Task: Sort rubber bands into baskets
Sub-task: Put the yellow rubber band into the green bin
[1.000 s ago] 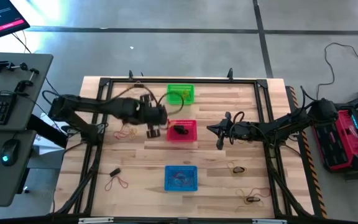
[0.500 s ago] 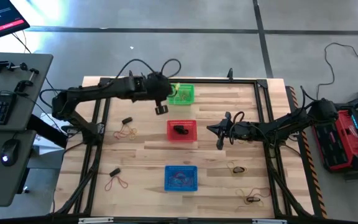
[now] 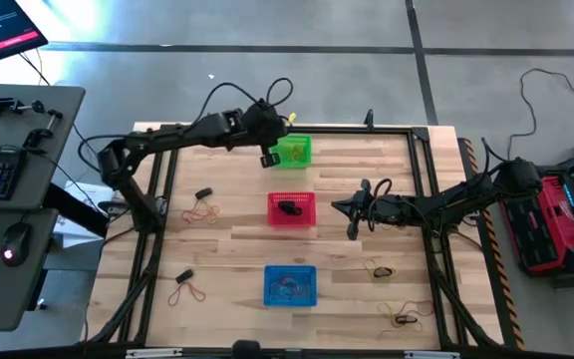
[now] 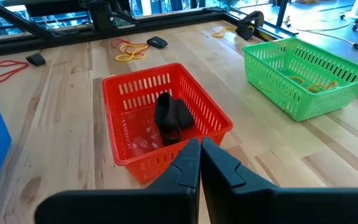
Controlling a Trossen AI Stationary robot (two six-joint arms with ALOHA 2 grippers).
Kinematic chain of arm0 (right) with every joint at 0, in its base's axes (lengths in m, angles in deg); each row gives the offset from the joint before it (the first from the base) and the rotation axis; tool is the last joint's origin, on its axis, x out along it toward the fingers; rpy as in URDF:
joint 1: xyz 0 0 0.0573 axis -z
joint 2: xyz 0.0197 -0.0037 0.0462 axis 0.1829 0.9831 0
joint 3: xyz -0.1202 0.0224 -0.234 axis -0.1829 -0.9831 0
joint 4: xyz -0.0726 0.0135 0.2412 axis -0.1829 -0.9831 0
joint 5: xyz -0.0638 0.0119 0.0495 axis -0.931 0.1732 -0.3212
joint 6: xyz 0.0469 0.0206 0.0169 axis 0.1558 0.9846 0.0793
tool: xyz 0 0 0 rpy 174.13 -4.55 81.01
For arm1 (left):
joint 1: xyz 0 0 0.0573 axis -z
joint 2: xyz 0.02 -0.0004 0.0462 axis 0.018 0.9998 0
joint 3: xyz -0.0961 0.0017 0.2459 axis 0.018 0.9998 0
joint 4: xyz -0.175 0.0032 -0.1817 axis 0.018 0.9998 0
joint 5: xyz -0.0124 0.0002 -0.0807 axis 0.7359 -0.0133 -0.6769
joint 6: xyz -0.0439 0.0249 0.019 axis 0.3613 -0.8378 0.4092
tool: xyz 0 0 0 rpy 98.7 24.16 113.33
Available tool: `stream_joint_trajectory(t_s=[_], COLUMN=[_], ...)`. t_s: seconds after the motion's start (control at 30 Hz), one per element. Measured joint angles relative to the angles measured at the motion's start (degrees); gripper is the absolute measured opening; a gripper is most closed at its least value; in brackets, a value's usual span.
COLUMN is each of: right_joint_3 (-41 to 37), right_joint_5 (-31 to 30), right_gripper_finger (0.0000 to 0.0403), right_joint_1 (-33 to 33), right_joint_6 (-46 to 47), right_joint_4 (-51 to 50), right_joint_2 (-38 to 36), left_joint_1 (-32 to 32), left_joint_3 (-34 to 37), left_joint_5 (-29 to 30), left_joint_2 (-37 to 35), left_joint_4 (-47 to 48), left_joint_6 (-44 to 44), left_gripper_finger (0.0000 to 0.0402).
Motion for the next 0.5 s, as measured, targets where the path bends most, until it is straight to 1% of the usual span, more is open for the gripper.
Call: stream_joint_trajectory(t_s=[0.13, 0.37, 0.5], right_joint_3=[0.0, 0.0, 0.0], right_joint_5=[0.0, 0.0, 0.0], right_gripper_finger=[0.0000, 0.0000, 0.0000], right_joint_1=[0.0, 0.0, 0.0], right_joint_6=[0.0, -0.2, -0.1], right_joint_4=[0.0, 0.0, 0.0], right_joint_2=[0.0, 0.0, 0.0], left_joint_1=[-1.9, -4.1, -5.1], left_joint_3=[0.0, 0.0, 0.0], left_joint_5=[-4.1, -7.9, -8.4], left_joint_2=[1.7, 5.3, 8.0], left_joint_4=[-2.6, -4.9, -6.9], left_joint_6=[0.0, 0.0, -0.9], left_gripper_finger=[0.0000, 0.0000, 0.0000])
